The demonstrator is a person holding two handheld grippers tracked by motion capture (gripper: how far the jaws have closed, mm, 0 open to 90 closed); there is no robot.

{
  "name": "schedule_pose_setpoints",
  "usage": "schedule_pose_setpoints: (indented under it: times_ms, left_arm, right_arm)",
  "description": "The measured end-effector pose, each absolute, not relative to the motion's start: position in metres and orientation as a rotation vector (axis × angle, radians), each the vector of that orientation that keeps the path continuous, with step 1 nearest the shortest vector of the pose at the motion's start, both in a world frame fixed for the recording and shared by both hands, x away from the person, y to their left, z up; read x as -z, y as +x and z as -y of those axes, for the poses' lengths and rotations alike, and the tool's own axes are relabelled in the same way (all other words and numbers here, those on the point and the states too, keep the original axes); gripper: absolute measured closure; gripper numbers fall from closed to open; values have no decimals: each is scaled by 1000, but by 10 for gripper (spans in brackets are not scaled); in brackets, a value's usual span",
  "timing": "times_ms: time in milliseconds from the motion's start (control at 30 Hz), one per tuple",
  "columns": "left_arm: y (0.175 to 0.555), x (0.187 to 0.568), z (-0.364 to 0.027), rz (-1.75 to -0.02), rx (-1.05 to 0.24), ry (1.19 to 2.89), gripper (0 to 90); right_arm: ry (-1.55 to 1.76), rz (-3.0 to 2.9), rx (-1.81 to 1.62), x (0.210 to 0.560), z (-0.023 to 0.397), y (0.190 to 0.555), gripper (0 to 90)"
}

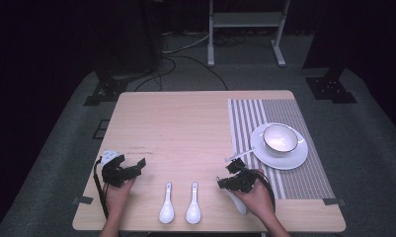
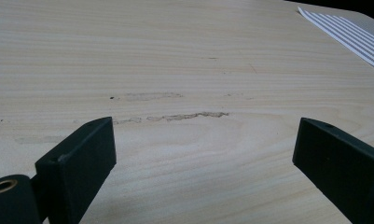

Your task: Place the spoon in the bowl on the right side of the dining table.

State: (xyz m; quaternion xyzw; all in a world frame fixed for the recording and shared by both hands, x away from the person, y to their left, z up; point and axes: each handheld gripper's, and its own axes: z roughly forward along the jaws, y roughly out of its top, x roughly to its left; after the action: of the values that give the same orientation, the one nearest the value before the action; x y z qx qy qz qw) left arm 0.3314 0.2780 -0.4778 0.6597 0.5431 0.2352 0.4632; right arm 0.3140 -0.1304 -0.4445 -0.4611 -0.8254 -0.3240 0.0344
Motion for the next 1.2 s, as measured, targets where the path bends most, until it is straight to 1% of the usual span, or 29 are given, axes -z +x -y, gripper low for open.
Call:
schedule_pose_setpoints:
  times_ms: [333, 567, 1200]
  left_arm:
    - [331, 478, -278, -1335, -580, 1623, 47]
    - [331, 478, -278, -1335, -581, 1625, 47]
    - [331, 478, -278, -1334, -582, 1628, 47]
  right_arm:
    - [-1455, 2307, 1216, 430, 166, 316, 854]
    - [-1485, 2196, 1325, 421, 182, 316, 854]
    - [-1565, 2017, 1479, 405, 218, 323, 854]
